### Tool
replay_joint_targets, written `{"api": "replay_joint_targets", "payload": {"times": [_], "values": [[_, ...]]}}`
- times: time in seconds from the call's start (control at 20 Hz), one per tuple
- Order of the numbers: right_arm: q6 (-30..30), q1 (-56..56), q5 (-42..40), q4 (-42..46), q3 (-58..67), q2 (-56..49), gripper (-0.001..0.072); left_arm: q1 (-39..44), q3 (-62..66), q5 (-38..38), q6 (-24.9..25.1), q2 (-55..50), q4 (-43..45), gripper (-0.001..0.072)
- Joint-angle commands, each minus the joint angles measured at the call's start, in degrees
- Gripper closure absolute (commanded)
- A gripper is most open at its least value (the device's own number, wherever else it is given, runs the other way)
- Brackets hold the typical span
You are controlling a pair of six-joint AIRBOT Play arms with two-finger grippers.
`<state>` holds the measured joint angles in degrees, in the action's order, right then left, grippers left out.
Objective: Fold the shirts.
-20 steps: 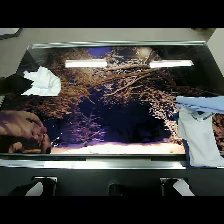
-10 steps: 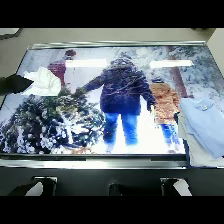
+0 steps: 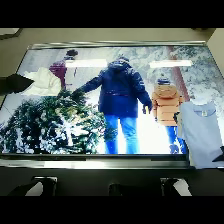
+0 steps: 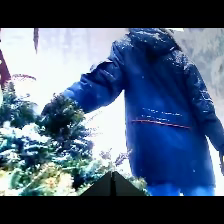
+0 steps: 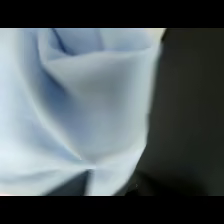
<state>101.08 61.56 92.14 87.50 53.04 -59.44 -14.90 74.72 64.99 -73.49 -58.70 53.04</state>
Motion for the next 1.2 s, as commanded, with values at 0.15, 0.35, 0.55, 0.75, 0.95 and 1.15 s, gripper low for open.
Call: {"api": "replay_joint_targets", "payload": {"times": [0.15,0.35,0.55,0.75,0.95,1.15], "values": [[-12.0,0.0,-10.91,-1.31,12.85,0.04,0.0035,0.42,8.55,-1.97,-1.05,0.63,-6.01,0.0671],[-15.13,-12.87,-31.85,-13.62,34.95,0.04,0.0103,6.95,21.03,-13.62,-8.68,-3.1,17.81,0.0675],[-10.21,-43.78,-32.87,-12.66,36.87,-2.99,0.0106,18.08,22.53,4.76,-16.37,-15.37,42.1,0.0467],[-1.22,-65.22,-17.18,-11.74,36.87,-16.26,0.0077,20.33,11.13,20.15,-20.39,-21.33,39.71,0.0006],[-1.14,-72.65,-6.73,-12.31,36.87,-26.64,0.0078,20.44,-9.07,5.7,-24.13,-11.52,35.45,0.0007],[-0.09,-73.18,-6.88,-9.03,36.87,-28.15,0.0079,20.33,-10.93,2.91,-24.09,-9.88,35.45,0.0006]]}}
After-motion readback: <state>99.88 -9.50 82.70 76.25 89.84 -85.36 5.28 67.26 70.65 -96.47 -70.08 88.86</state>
